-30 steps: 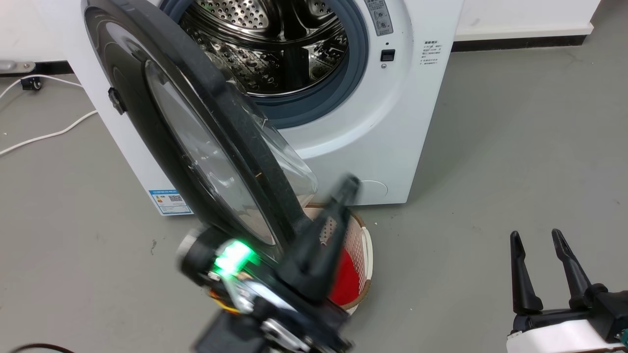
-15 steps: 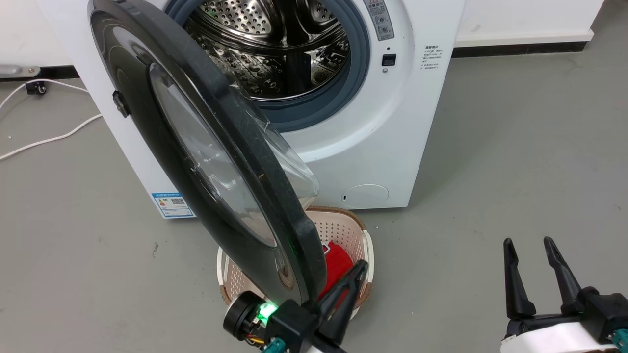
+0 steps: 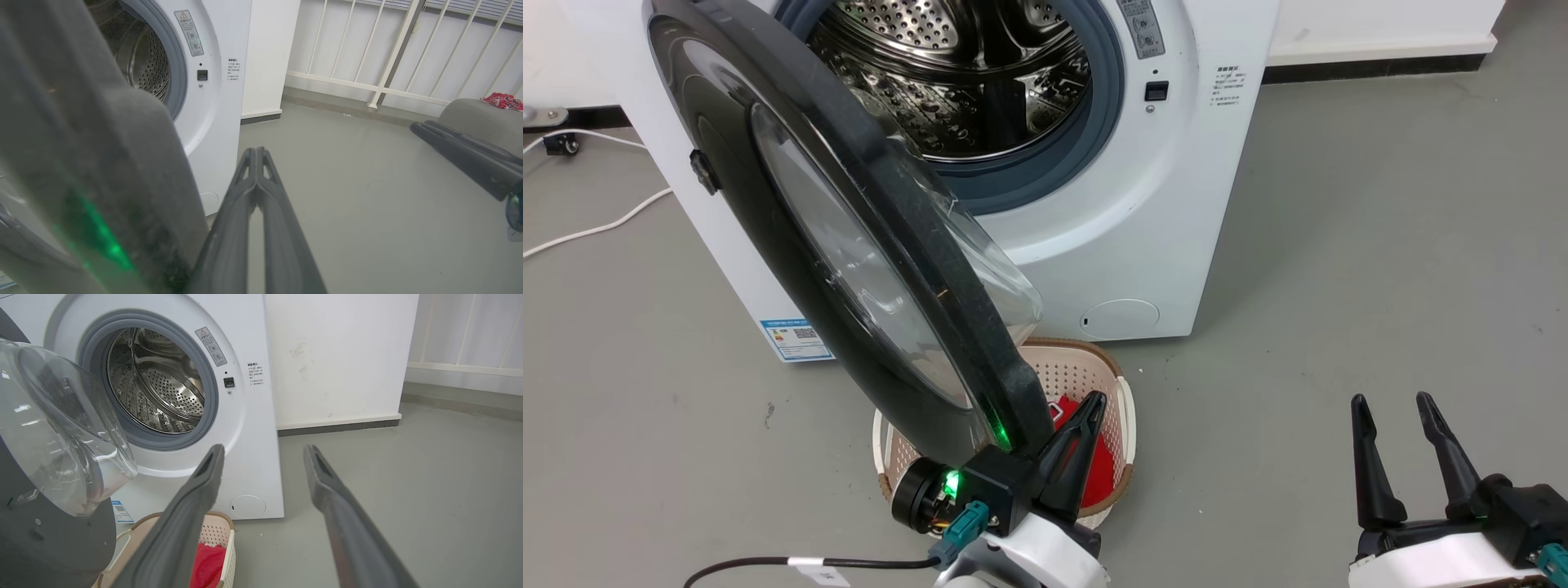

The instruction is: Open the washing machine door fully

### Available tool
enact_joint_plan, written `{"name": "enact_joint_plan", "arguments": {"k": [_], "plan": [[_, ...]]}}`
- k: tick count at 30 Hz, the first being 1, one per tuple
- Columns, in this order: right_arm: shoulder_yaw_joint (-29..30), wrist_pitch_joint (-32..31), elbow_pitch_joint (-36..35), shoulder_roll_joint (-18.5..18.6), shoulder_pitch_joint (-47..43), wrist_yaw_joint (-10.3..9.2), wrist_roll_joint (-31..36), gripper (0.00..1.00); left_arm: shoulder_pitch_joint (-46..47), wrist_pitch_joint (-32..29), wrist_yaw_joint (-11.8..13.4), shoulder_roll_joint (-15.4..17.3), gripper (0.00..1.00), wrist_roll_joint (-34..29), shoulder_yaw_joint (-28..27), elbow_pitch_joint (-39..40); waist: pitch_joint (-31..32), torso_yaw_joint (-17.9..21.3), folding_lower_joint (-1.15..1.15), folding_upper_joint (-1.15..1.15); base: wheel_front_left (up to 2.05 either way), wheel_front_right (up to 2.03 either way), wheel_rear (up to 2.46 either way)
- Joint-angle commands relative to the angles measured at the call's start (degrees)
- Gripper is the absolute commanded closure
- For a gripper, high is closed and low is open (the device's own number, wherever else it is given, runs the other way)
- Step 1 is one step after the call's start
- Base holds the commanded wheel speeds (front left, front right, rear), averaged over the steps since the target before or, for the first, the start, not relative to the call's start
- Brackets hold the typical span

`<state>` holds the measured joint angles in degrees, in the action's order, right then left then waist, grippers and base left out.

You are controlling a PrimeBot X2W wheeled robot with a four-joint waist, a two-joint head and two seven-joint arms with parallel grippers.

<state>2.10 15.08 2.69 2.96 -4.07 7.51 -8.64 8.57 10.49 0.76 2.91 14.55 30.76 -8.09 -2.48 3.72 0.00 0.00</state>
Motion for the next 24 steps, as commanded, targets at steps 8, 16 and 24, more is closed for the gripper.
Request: {"name": "enact_joint_plan", "arguments": {"k": [8, 16, 24], "plan": [[-0.6, 0.1, 1.0, -0.2, 0.4, -0.04, -1.5, 0.00, -0.1, 1.4, 3.7, 0.4, 1.00, 0.1, 0.4, -1.1, -0.3, -0.3, 0.00, 0.00, 0.00, 0.00, 0.00], [-0.4, 0.1, 1.9, -0.2, -0.2, -0.04, -2.2, 0.00, -6.3, 1.6, 6.9, 2.6, 1.00, 0.3, -0.6, 5.6, -0.1, -2.3, 0.00, 0.00, 0.00, 0.00, 0.00], [-0.8, 0.0, 2.4, -0.1, -0.4, -0.04, -2.9, 0.00, -10.3, 0.0, 9.3, 5.5, 1.00, 0.2, -2.1, 9.6, 0.4, -5.0, 0.00, 0.00, 0.00, 0.00, 0.00]]}}
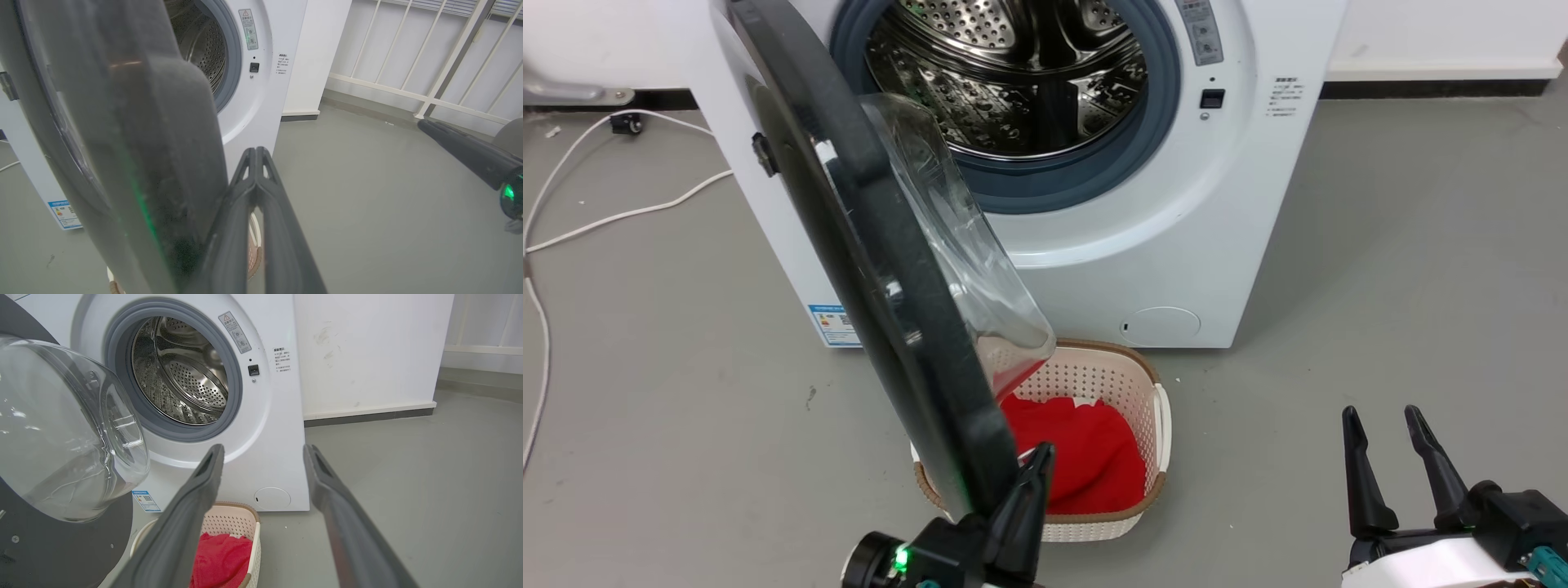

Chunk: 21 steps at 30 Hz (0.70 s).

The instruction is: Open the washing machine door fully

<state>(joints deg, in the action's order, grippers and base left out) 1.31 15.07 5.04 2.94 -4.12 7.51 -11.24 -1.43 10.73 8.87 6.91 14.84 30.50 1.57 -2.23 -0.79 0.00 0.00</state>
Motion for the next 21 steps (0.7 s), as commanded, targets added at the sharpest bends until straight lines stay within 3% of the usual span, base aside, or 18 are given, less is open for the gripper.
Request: {"name": "enact_joint_plan", "arguments": {"k": [1, 12, 21], "plan": [[-0.1, -0.1, 0.1, -0.1, -0.5, -0.04, -0.3, 0.00, -0.7, -0.3, 1.4, 1.8, 1.00, -0.3, -1.8, 0.4, 0.3, -0.8, 0.00, 0.00, 0.00, 0.00, 0.00], [0.3, -0.6, 0.5, -0.1, -1.6, -0.04, -1.0, 0.00, -7.2, 0.4, 5.9, 3.8, 1.00, -0.5, -4.1, 6.5, 0.6, -5.8, 0.00, 0.00, 0.00, 0.00, 0.00], [-0.5, -0.9, 0.2, -0.1, -1.3, -0.04, -1.4, 0.00, -9.2, 1.7, 8.7, 6.7, 1.00, 1.6, -10.7, 6.2, 1.0, -10.8, 0.00, 0.00, 0.00, 0.00, 0.00]]}}
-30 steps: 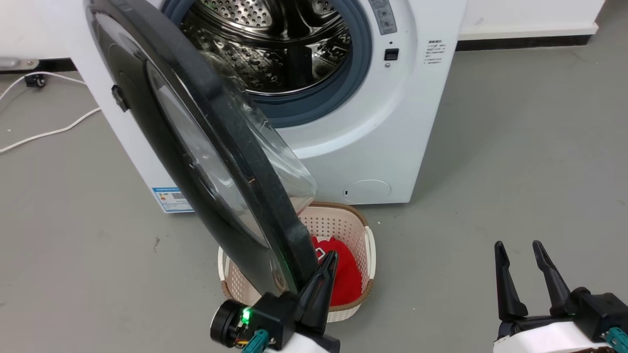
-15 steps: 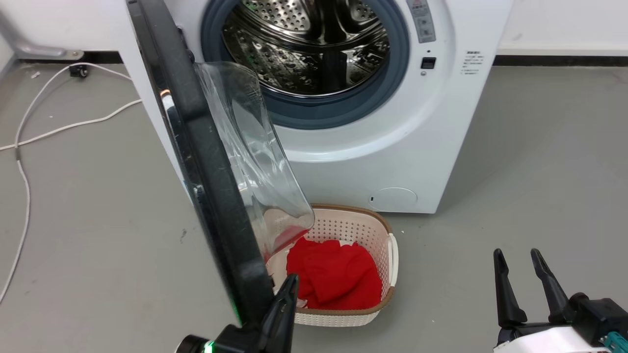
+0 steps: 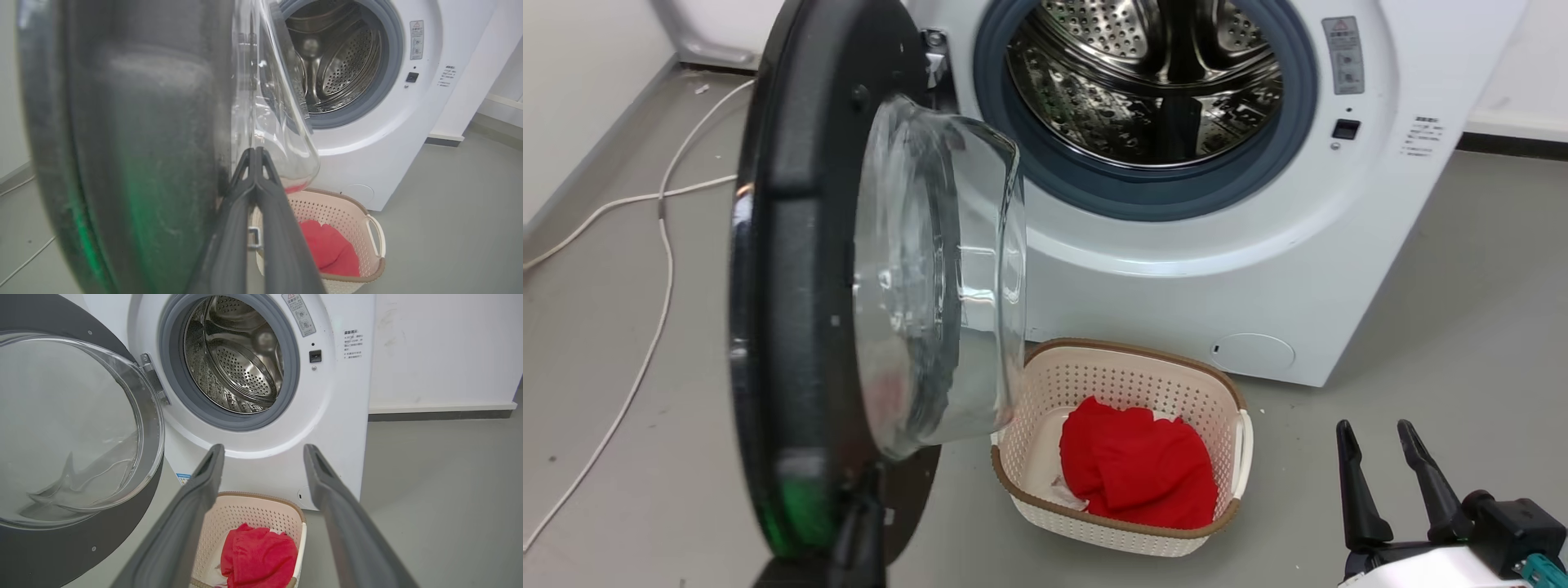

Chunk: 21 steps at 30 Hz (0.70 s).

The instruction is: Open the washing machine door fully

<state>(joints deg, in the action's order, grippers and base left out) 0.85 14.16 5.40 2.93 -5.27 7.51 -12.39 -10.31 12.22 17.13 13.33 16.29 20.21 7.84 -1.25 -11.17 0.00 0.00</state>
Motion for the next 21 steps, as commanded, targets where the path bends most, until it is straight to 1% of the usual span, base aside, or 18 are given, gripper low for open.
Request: {"name": "enact_joint_plan", "arguments": {"k": [1, 6, 10, 17, 18, 21], "plan": [[-0.2, 0.0, -0.2, -0.1, 0.0, -0.03, -0.3, 0.00, -0.3, 0.4, 0.8, 0.6, 1.00, 0.5, -1.7, -0.4, 0.1, -0.6, 0.00, 0.00, 0.00, 0.00, 0.00], [-0.7, -0.4, -0.5, -0.1, 0.1, -0.04, -0.3, 0.00, 1.4, 1.6, 1.2, 2.7, 1.00, 3.3, -7.7, -2.9, -0.2, -1.0, 0.00, 0.00, 0.00, 0.00, 0.00], [-1.0, -0.9, -0.7, -0.1, 0.7, -0.04, 0.6, 0.00, 3.6, 2.3, 0.4, 4.7, 1.00, 5.7, -13.2, -6.5, -0.9, -0.2, 0.00, 0.00, 0.00, 0.00, 0.00], [-1.1, -1.6, -0.9, -0.1, 1.5, -0.03, 1.1, 0.00, 9.0, 3.0, -2.2, 8.4, 1.00, 8.8, -23.1, -15.1, -2.4, 1.7, 0.00, 0.00, 0.00, 0.00, 0.00], [-1.2, -1.8, -1.0, -0.1, 1.8, -0.04, 1.0, 0.00, 10.8, 3.1, -3.0, 9.6, 1.00, 8.9, -27.5, -17.2, -3.0, 2.4, 0.00, 0.00, 0.00, 0.00, 0.00], [-1.2, -1.7, -1.0, -0.1, 1.7, -0.04, 1.0, 0.00, 12.0, 3.1, -4.1, 10.0, 1.00, 8.0, -30.8, -19.4, -3.4, 2.9, 0.00, 0.00, 0.00, 0.00, 0.00]]}}
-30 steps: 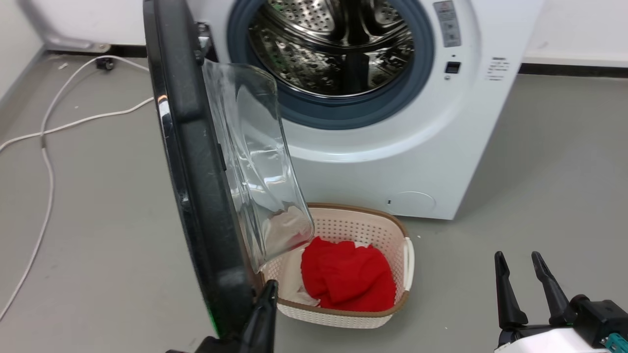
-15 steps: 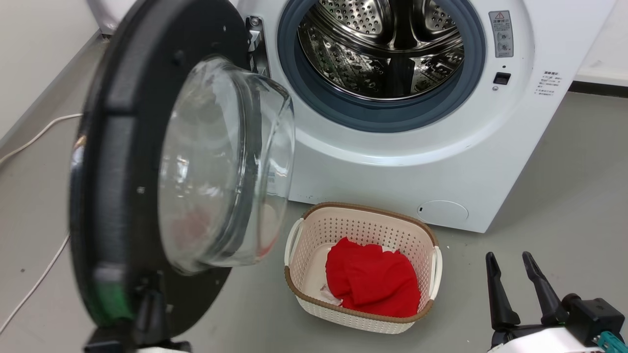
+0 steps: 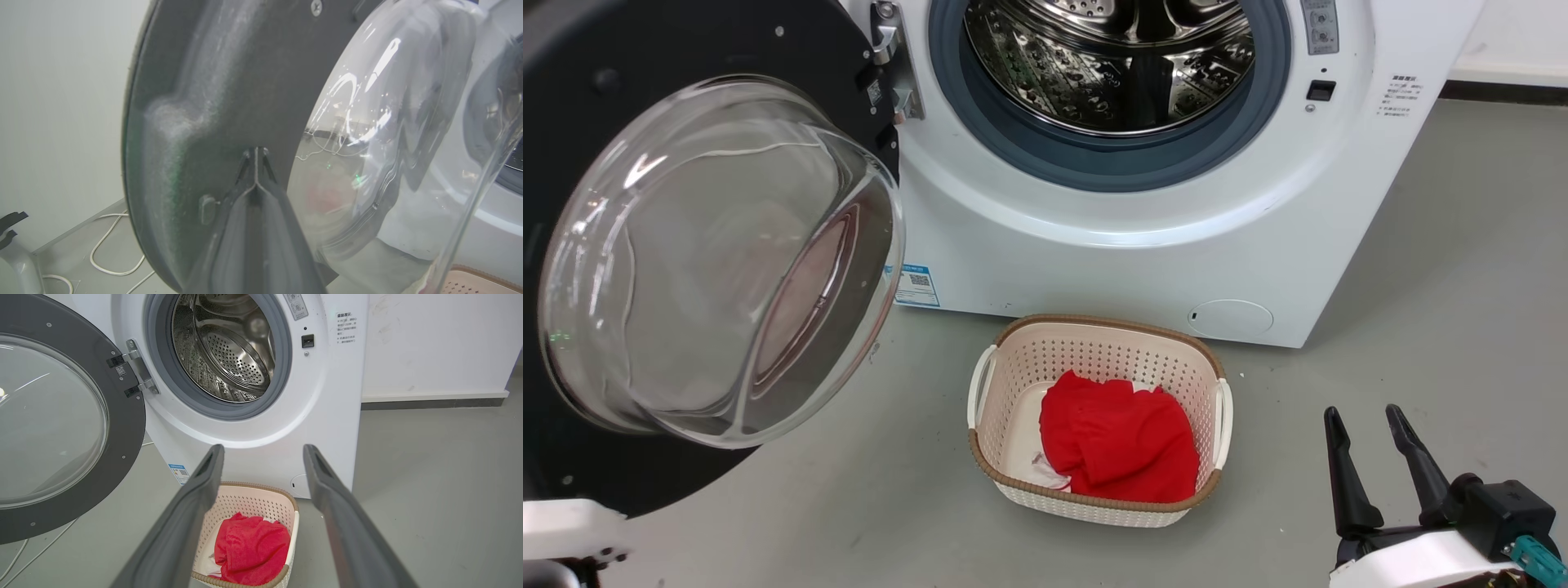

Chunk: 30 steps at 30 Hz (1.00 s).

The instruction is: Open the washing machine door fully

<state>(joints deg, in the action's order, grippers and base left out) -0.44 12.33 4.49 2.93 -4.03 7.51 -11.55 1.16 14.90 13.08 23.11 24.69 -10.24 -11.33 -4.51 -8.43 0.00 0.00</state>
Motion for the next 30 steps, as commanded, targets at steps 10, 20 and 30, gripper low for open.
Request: {"name": "enact_joint_plan", "arguments": {"k": [10, 20, 30], "plan": [[-0.1, -0.1, 0.0, -0.1, 1.0, -0.04, 0.5, 0.00, 4.3, 0.3, -4.2, 1.0, 1.00, -2.5, -6.5, -8.0, -0.5, 1.1, 0.00, 0.00, 0.00, 0.00, 0.00], [0.0, 0.4, 1.0, -0.1, -0.8, -0.03, 0.2, 0.00, -5.0, 0.3, -6.5, -8.4, 1.00, -8.0, -10.3, 0.6, 2.6, 2.3, 0.00, 0.00, 0.00, 0.00, 0.00], [0.7, -0.4, -0.6, -0.1, -0.7, -0.03, 2.1, 0.00, -10.6, 0.3, -10.2, -16.8, 0.00, -17.6, -1.4, 13.0, 3.4, 2.5, 0.00, 0.00, 0.00, 0.00, 0.00]]}}
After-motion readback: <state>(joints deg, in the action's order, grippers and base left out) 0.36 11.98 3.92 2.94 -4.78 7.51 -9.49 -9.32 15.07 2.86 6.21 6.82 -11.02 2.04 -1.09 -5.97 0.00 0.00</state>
